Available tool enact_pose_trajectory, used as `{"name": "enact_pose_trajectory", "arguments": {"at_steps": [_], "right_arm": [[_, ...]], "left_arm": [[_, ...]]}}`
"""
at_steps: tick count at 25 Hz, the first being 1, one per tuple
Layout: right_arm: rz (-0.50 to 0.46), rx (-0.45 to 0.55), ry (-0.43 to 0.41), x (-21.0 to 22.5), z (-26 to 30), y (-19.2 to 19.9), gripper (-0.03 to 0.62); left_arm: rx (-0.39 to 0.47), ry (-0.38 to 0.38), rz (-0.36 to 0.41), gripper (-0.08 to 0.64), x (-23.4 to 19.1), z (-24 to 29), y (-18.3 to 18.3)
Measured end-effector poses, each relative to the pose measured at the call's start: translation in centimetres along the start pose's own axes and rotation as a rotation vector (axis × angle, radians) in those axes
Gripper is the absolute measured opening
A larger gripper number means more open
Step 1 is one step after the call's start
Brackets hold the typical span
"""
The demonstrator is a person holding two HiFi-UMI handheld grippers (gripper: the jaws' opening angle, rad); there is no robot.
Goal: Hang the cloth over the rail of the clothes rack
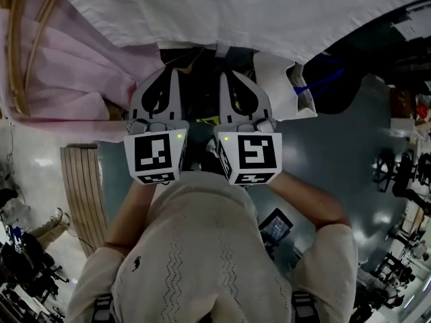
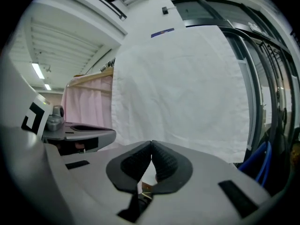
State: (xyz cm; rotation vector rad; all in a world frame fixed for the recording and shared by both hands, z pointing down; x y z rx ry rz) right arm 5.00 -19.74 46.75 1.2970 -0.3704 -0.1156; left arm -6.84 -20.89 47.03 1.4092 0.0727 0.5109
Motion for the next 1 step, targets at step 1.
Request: {"name": "enact_pose_trajectory", "arguments": {"at_steps": [1], "right_arm": [[-0.014, 0.002, -0.017, -0.44, 0.24, -0.31, 0.018]], "left_arm": [[0.009, -0.006, 0.002, 0.012, -0.23, 0.06, -0.32]]}}
Point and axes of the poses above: the fingertips, and each gripper's own axes: z forward along the fingers, x to its right, y out of its underside, the point moved 3 cm from there along -z, backward along the fingers, and after that the axes turned 12 degrees about z, right-handed, at the moved point
